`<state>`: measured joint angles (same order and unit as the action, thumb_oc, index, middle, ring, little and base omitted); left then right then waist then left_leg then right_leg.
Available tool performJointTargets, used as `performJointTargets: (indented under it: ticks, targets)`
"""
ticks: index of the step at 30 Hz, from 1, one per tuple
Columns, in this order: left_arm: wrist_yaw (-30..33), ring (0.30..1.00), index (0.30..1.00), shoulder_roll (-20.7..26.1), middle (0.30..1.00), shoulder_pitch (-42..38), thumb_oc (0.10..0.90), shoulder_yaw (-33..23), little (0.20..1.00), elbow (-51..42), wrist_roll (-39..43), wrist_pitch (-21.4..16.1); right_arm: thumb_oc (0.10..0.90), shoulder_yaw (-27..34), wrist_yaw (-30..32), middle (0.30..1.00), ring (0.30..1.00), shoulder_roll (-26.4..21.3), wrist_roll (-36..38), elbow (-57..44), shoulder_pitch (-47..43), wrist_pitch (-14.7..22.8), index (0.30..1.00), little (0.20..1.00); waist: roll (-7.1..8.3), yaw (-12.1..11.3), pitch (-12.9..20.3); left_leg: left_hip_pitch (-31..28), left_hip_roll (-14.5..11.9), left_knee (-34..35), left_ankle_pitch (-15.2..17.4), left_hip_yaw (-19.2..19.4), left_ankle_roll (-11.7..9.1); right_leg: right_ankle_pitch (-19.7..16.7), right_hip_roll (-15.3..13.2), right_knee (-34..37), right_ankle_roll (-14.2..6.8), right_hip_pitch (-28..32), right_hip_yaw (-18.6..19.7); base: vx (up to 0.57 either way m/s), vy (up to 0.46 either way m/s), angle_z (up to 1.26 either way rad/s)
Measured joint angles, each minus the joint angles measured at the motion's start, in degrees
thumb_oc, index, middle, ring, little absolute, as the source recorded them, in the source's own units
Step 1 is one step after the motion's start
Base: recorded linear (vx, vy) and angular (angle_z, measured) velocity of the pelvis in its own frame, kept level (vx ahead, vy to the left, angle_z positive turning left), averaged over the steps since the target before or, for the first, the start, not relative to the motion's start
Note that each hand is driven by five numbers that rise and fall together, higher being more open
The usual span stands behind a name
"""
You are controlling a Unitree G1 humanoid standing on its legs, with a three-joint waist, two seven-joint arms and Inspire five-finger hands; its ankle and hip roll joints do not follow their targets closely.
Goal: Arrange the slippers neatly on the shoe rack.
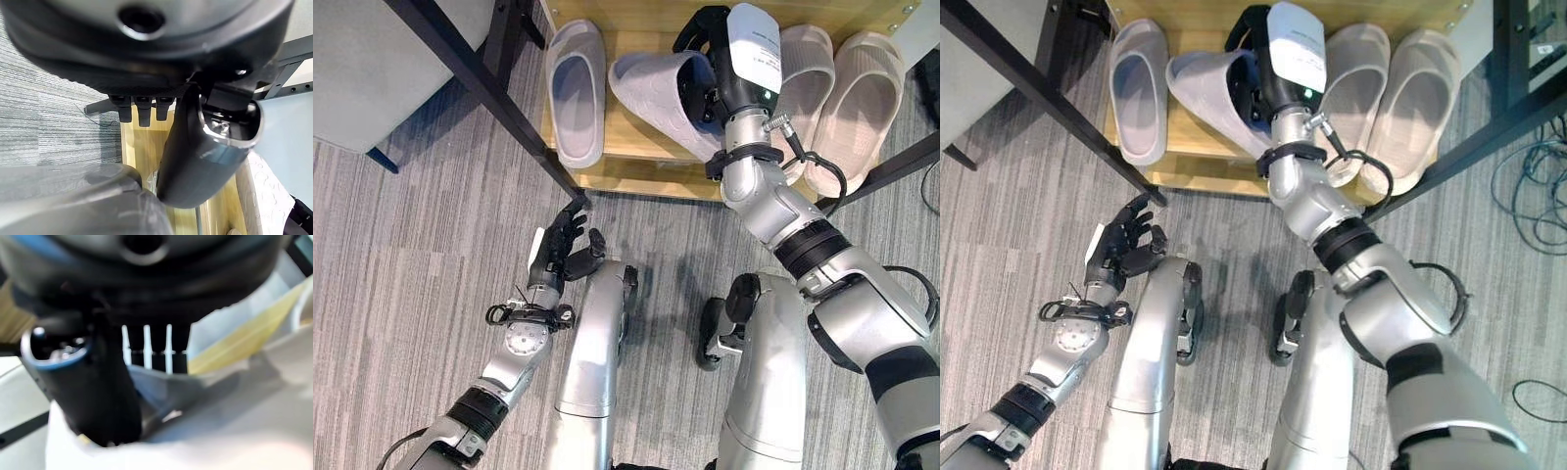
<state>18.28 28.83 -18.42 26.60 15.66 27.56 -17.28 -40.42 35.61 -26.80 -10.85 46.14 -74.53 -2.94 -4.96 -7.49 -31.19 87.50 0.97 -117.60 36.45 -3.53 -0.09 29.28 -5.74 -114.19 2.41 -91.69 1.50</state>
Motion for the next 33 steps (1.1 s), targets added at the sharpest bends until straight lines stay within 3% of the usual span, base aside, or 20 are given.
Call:
performJointTargets:
  ticks: [1, 2, 3, 4, 5, 11, 26, 33]
  targets:
    - [0.0, 0.9, 0.9, 0.0, 0.9, 0.0, 0.8, 0.0, 0.9, 0.0, 0.0, 0.0, 0.411, 0.0, 0.1, 0.316, 0.316, 0.3, 0.4, 1.0, -0.3, -0.1, 0.316, 0.316, 0.0, -0.1, 0.0, 0.0, 0.0, 0.0, 0.0, 0.0, 0.0, 0.1, 0.0, 0.0, -0.2, 0.0, 0.0, 0.0, 0.0, 0.0]
    - [0.0, 0.9, 0.9, 0.0, 0.9, 0.0, 0.8, 0.1, 0.9, 0.1, 0.0, 0.0, 0.45, -0.2, 0.3, 0.375, 0.375, 0.4, 0.7, 1.9, -0.7, -0.1, 0.375, 0.375, 0.0, -0.1, 0.0, 0.0, 0.1, 0.1, 0.0, 0.0, 0.0, 0.2, 0.0, 0.0, -0.5, 0.0, 0.1, 0.0, 0.0, 0.0]
    - [0.0, 0.9, 0.9, 0.0, 0.9, 0.0, 0.8, 0.1, 0.9, 0.1, 0.0, 0.0, 0.554, -0.3, 0.3, 0.531, 0.531, 0.6, 0.9, 3.0, -1.0, -0.1, 0.531, 0.531, 0.0, -0.2, 0.0, 0.0, 0.1, 0.1, 0.0, 0.0, 0.0, 0.3, 0.0, 0.0, -0.5, 0.0, 0.1, 0.0, 0.0, 0.0]
    - [0.0, 0.9, 0.9, 0.0, 0.9, 0.0, 0.8, 0.1, 0.9, 0.2, 0.0, 0.0, 0.618, -0.3, 0.4, 0.627, 0.627, 0.5, 1.0, 3.2, -1.1, -0.2, 0.627, 0.627, 0.0, -0.3, 0.0, 0.0, 0.2, 0.1, 0.0, 0.0, 0.0, 0.4, -0.1, -0.1, -0.4, 0.0, 0.1, 0.0, -0.02, 0.04]
    - [0.0, 0.9, 0.9, 0.0, 0.9, 0.1, 0.8, 0.2, 0.9, 0.9, 0.0, 0.2, 0.8, -0.3, 0.4, 0.9, 0.9, 0.4, 1.0, 3.6, -1.2, -0.2, 0.9, 0.9, 0.01, -0.3, 0.0, 0.0, 0.2, 0.2, 0.1, 0.1, 0.0, 0.5, -0.2, -0.2, -0.5, 0.0, 0.2, 0.01, -0.015, 0.08]
    - [-0.1, 0.9, 0.9, -0.5, 0.9, -0.3, 0.8, 1.4, 0.9, 1.0, 1.2, 0.0, 0.8, -4.0, 0.4, 0.9, 0.9, 0.3, 3.0, 8.1, -4.4, -0.3, 0.9, 0.9, 0.02, -0.6, 0.0, 0.0, 1.4, 0.0, 0.6, 0.2, -0.6, 2.3, -1.5, -1.8, 0.4, -0.1, 0.4, 0.01, -0.017, 0.12]
    - [-0.5, 0.9, 0.9, -0.3, 0.9, -0.4, 0.8, 1.9, 0.9, 1.0, 2.0, 0.0, 0.8, -5.0, -0.6, 0.9, 0.9, 0.2, 4.2, 7.0, -4.8, 0.5, 0.9, 0.9, 0.53, -0.3, -0.1, 0.0, 2.1, -0.7, 1.0, 0.1, -0.7, 3.4, -2.3, -3.0, 0.7, -0.1, 0.4, 0.0, -0.003, 0.02]
    - [-1.7, 0.9, 0.9, 0.9, 0.9, 0.1, 0.8, 1.3, 0.9, 0.6, 2.9, 0.0, 0.8, -10.7, -4.2, 0.9, 0.9, -3.4, 5.5, 3.3, -6.7, 1.3, 0.9, 0.9, 0.86, 0.5, -0.1, 0.3, 2.0, -2.2, 1.4, 0.0, -0.4, 3.5, -2.3, -3.8, 0.4, -0.1, 0.4, 0.0, 0.0, 0.0]
